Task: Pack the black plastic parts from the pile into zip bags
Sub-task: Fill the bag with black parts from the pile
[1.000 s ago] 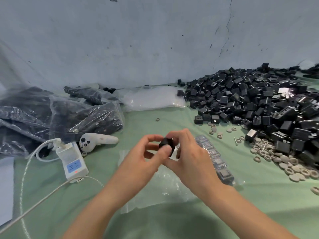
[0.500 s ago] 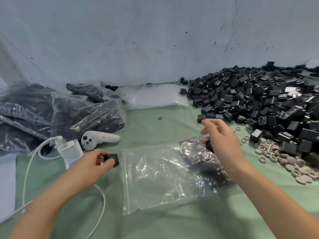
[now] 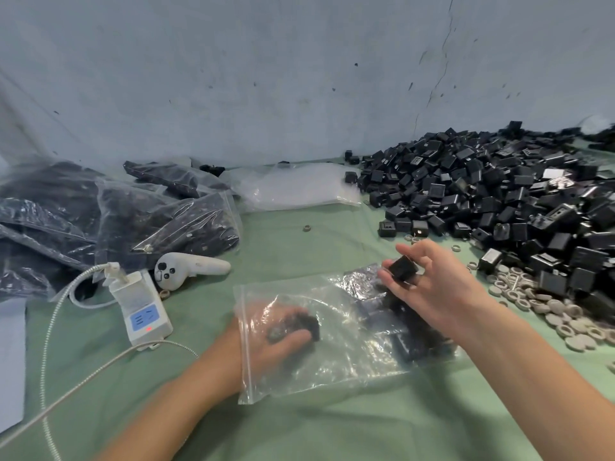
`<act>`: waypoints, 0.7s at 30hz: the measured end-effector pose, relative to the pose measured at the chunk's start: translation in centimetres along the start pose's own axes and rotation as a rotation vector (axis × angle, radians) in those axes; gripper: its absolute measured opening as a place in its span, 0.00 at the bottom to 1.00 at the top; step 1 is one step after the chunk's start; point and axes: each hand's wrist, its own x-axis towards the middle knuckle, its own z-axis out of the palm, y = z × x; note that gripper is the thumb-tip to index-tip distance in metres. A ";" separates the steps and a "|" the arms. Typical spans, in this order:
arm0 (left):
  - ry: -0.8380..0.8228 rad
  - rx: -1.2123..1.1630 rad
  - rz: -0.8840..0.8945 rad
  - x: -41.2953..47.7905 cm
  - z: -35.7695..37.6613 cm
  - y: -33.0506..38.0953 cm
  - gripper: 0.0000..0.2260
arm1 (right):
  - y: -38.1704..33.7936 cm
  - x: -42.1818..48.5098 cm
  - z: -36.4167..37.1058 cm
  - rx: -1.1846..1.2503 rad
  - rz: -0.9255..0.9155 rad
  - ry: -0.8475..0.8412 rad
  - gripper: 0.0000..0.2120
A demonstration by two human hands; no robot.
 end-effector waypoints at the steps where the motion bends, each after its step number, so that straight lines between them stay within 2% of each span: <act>1: -0.016 0.049 0.023 0.4 0.3 0.2 0.08 | 0.0 0.1 0.0 -0.020 -0.027 0.011 0.15; 3: -0.052 0.156 0.031 1.0 0.8 0.2 0.14 | 0.0 0.2 0.2 -0.150 -0.107 0.012 0.13; 5: -0.109 0.187 -0.004 1.3 1.0 -0.1 0.19 | 0.1 0.2 0.0 -0.499 -0.226 0.023 0.15; 7: -0.151 0.061 -0.097 1.5 0.6 -0.6 0.15 | 0.1 0.2 -0.5 -0.846 -0.344 0.034 0.18; 9: -0.153 -0.043 -0.167 1.4 -0.1 -0.8 0.14 | 0.1 0.7 -1.2 -1.043 -0.460 0.018 0.19; 13: -0.230 -0.021 -0.115 1.6 -0.2 -0.5 0.14 | 0.7 2.2 -2.6 -1.541 -0.778 0.037 0.23; 16: -0.263 -0.073 -0.072 1.8 0.2 0.5 0.11 | 1.2 2.8 -3.3 -1.701 -0.778 0.016 0.24; 18: -0.240 -0.084 -0.060 1.9 0.9 0.8 0.08 | 1.4 3.0 -3.3 -1.740 -0.744 0.000 0.24; 21: -0.179 -0.057 0.017 2.1 2.0 0.5 0.08 | 1.5 3.2 -3.4 -1.779 -0.732 -0.011 0.24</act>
